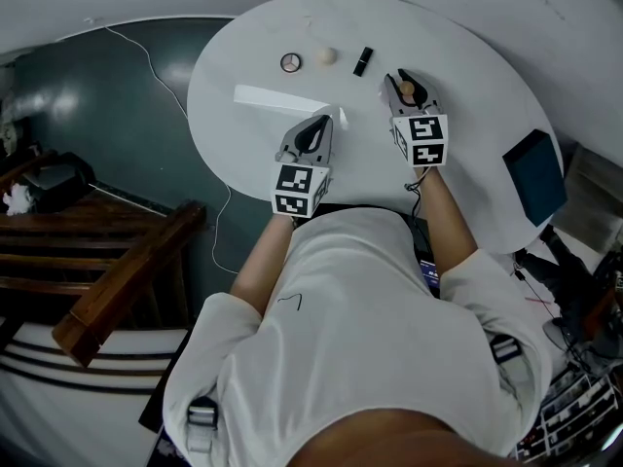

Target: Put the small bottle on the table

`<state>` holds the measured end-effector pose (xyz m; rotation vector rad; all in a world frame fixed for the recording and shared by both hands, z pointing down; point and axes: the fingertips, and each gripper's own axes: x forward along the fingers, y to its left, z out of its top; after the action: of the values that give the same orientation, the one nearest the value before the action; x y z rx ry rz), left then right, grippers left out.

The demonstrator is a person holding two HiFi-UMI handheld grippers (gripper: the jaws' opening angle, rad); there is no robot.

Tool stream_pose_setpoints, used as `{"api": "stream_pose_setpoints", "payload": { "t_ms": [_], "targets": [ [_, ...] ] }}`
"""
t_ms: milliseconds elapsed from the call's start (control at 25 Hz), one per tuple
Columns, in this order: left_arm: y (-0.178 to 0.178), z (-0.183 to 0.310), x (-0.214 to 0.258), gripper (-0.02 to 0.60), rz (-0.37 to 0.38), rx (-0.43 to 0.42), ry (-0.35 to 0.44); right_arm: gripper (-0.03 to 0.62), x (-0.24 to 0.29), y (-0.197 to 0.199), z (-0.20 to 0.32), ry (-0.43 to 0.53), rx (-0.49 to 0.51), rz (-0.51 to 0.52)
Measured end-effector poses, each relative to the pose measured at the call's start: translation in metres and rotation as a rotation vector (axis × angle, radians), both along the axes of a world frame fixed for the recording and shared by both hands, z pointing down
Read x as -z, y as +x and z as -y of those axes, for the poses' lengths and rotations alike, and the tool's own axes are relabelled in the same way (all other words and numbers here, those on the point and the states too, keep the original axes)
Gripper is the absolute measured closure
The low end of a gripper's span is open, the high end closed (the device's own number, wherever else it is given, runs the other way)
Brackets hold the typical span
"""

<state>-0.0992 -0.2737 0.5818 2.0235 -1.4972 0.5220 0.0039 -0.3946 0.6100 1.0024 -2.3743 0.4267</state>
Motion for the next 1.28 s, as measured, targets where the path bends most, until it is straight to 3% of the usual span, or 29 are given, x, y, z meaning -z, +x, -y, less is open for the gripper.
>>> {"api": "stream_pose_setpoints", "payload": {
  "t_ms": [960, 1280],
  "targets": [
    [0.004, -0.005, -0.003, 0.569, -0.006, -0.007, -0.006, 0.496, -0.020, 0.003, -0.010, -0.033, -0.020, -0.044],
    [0.006, -0.009, 0.001, 0.569, -0.017, -0.026, 0.007, 0.434, -0.008, -0.001, -0.015, -0.012, -0.028, 0.028]
  ]
}}
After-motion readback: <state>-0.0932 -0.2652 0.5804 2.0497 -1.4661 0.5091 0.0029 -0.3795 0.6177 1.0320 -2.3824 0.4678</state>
